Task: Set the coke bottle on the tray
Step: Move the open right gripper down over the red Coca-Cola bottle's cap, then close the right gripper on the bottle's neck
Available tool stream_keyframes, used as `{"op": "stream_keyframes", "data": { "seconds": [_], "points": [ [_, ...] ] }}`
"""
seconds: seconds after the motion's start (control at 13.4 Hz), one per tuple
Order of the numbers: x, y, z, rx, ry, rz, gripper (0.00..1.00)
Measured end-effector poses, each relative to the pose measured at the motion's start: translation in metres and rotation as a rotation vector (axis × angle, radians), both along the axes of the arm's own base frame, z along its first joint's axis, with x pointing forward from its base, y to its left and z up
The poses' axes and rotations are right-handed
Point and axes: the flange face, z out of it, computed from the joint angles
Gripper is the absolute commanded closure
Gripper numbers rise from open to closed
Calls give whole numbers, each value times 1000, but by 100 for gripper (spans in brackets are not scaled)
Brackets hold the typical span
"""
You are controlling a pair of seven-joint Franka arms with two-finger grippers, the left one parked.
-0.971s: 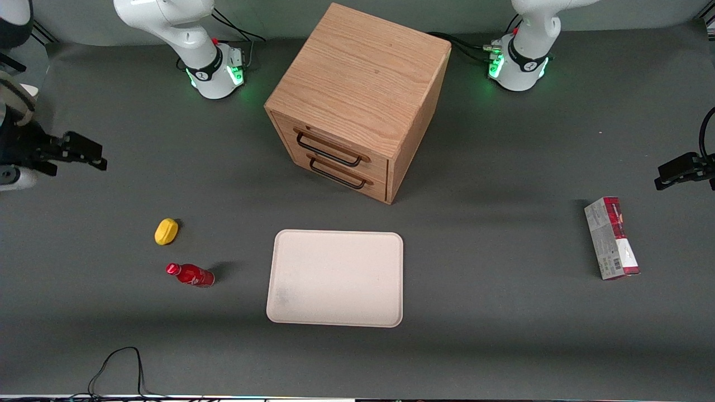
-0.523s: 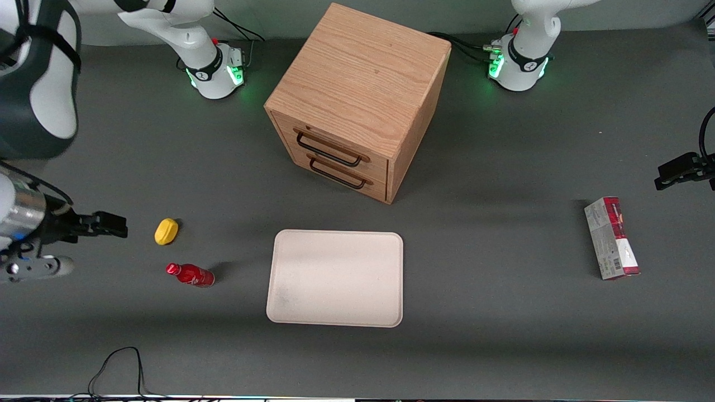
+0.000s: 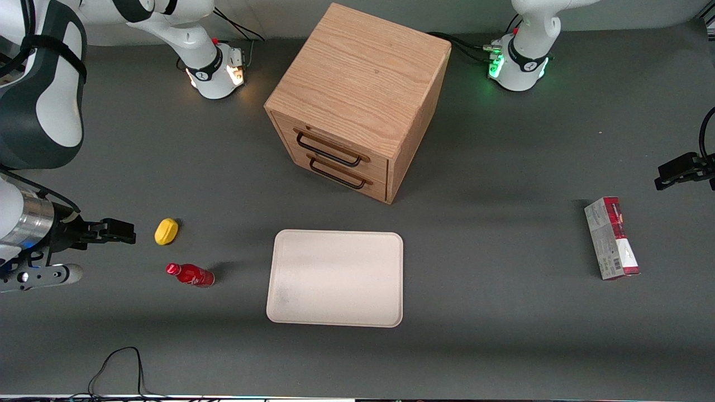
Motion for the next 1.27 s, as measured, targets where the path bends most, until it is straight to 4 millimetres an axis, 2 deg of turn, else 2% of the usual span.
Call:
{"op": "stream_keyframes", "data": {
  "seconds": [0.15, 0.45, 0.6, 0.97, 1.27],
  "points": [
    [10, 2, -28, 8, 7, 1, 0],
    [27, 2, -122, 9, -14, -2, 0],
    [27, -1, -155, 9, -24, -6, 0],
    [15, -7, -203, 10, -52, -14, 0],
    [1, -11, -214, 13, -56, -18, 0]
  ]
}}
